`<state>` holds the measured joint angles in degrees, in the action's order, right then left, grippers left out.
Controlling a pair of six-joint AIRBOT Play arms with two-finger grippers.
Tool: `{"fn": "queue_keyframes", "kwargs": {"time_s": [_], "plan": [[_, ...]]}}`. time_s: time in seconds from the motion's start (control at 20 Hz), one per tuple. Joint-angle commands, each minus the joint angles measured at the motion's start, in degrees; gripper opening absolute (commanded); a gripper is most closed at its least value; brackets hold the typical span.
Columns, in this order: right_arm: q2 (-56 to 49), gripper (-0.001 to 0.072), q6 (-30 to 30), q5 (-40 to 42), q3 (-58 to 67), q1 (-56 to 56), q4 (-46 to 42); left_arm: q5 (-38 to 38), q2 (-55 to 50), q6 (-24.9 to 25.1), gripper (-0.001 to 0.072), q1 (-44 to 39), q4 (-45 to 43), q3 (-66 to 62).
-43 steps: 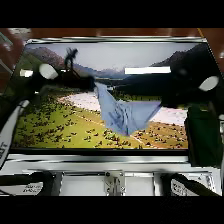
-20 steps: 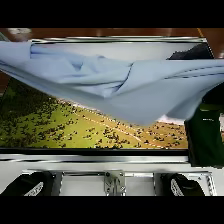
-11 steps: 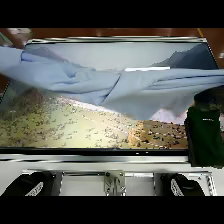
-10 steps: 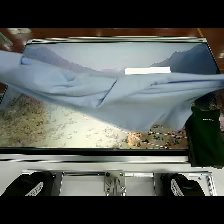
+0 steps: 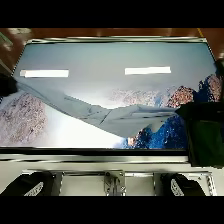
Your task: Fold the shirts.
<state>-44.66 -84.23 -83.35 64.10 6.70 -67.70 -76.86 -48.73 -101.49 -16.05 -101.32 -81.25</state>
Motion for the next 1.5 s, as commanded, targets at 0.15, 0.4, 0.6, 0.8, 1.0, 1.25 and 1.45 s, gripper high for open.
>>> {"fn": "queue_keyframes", "kwargs": {"time_s": [0.15,0.4,0.6,0.8,1.0,1.25,1.45], "plan": [[-14.7,0.0072,4.1,28.6,-11.5,0.0,14.0,8.0,-13.2,-5.8,0.0035,0.0,1.5,11.6],[-28.7,0.0073,9.4,38.2,-11.5,0.0,25.2,10.2,-25.6,-6.8,0.0036,0.0,3.5,11.6],[-35.1,0.0075,12.3,38.2,-11.5,-3.0,25.8,10.5,-28.9,-6.8,0.0036,0.0,7.1,11.6],[-35.3,0.0557,16.9,36.2,-9.2,-2.6,23.3,9.6,-28.4,-6.8,0.0036,0.6,7.1,11.3],[-35.3,0.0557,11.6,23.1,-3.0,7.2,6.2,7.7,-28.3,-6.7,0.0036,2.1,8.2,11.0],[-37.7,0.0663,7.1,14.6,-7.6,17.5,7.0,7.9,-28.3,-6.6,0.0036,2.2,9.9,11.0],[-42.1,0.0663,7.6,18.5,-10.7,15.8,15.5,7.9,-28.3,-6.6,0.0036,2.2,10.1,11.0]]}}
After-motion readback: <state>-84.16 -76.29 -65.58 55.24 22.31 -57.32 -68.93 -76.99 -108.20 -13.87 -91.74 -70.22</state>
